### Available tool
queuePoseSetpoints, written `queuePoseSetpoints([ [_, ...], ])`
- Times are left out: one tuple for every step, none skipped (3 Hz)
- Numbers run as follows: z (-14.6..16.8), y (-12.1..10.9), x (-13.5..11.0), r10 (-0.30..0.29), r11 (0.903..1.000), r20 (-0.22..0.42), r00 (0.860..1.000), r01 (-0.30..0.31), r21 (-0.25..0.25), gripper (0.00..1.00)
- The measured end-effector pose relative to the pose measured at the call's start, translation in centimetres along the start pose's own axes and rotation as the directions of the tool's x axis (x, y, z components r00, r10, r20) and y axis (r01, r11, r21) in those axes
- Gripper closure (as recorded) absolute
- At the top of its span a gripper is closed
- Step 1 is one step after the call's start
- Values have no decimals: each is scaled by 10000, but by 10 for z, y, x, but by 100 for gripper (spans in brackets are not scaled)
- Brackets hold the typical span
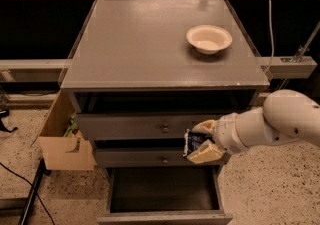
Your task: Place rxbar blueberry into bottom drawer
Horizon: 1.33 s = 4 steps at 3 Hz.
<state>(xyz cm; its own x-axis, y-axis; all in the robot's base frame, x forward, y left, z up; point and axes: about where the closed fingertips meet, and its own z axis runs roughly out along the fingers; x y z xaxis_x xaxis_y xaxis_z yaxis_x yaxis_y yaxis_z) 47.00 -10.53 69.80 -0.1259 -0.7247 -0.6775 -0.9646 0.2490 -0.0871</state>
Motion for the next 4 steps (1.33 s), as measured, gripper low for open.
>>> queuePoseSetpoints([
  [33,14,53,-53,10000,245,9997,51,79,100],
  [60,22,89,-91,9999,306,9995,88,104,100],
  [60,22,89,-92,9999,307,9995,88,104,100],
  [82,20,102,-225,9997,393,9990,220,134,100],
])
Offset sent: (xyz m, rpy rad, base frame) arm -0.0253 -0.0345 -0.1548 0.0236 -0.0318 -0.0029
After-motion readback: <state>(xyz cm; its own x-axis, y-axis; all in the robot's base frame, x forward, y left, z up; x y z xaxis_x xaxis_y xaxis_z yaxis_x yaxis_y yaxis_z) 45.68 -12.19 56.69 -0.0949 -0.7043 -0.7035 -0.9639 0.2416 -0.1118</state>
